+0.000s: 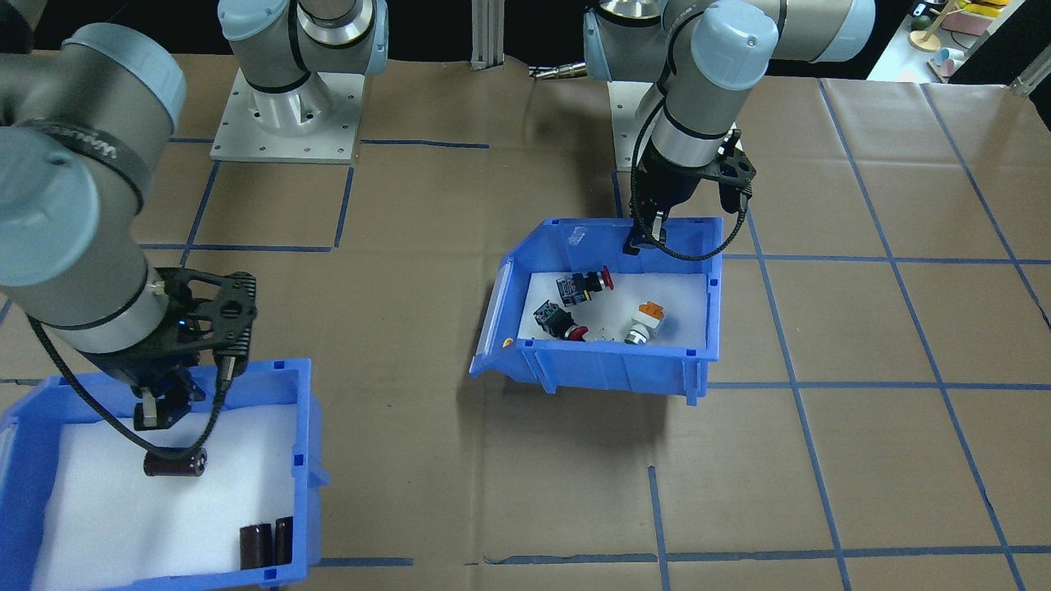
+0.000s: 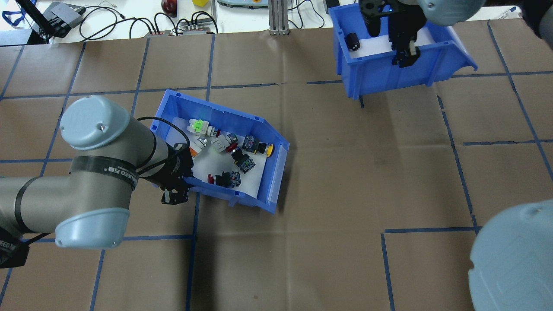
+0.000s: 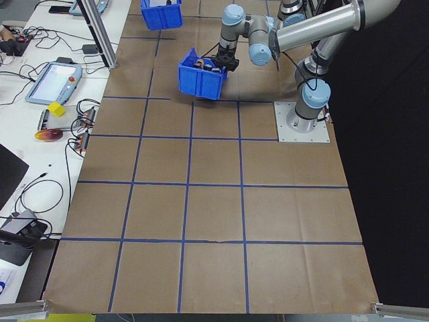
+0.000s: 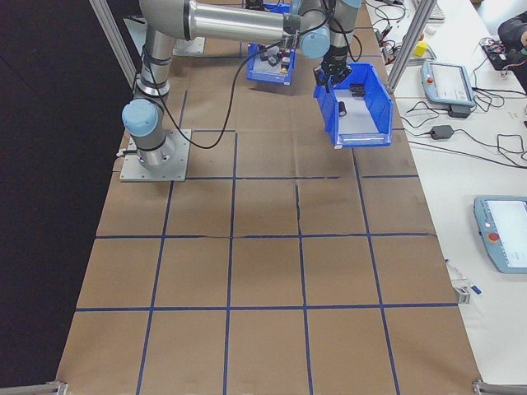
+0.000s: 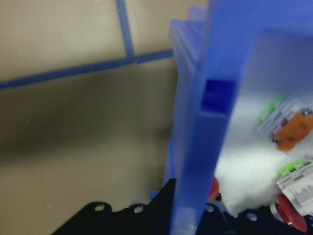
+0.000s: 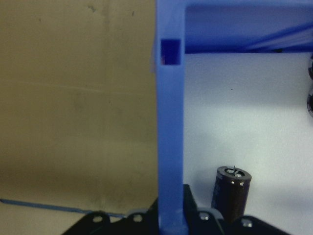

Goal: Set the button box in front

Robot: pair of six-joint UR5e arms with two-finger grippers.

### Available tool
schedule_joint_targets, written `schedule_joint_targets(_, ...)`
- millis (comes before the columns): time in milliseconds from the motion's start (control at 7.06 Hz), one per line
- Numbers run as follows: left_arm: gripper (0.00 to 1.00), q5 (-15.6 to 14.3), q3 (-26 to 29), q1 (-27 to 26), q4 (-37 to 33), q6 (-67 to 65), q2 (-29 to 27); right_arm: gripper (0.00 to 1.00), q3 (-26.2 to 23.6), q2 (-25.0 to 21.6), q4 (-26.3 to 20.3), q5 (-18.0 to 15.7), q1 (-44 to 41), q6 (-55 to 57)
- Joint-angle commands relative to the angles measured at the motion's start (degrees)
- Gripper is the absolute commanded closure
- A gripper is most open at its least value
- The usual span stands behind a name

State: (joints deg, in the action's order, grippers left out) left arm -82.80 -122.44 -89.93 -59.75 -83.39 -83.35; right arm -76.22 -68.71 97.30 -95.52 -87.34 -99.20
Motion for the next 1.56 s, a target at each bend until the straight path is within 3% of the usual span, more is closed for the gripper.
schedule_joint_targets(0, 1.0, 5.1, 9.8, 1.6, -0.4, -0.2, -9.0, 0.95, -8.0, -6.1, 1.0, 3.0, 6.5, -5.4)
schedule_joint_targets(850, 1.0, 26.0, 23.9, -1.7, 0.4, -11.8, -25.9, 0.95, -26.0, -18.9, 6.5, 4.8, 14.8, -16.5)
schedule_joint_targets(992, 1.0, 28.5, 26.4, -2.3, 0.4, -15.0, -27.4, 0.94, -26.4, -20.4, 6.4, 4.6, 14.7, -16.3)
schedule_joint_targets(1134, 1.0, 28.7, 27.1, -2.6, 0.5, -15.3, -28.1, 0.94, -26.7, -20.6, 6.5, 5.1, 14.7, -16.2)
schedule_joint_targets(1417, 1.0, 30.2, 27.1, -4.8, 10.5, -16.6, -32.5, 0.94, -27.4, -20.6, 6.5, 5.1, 14.7, -16.4)
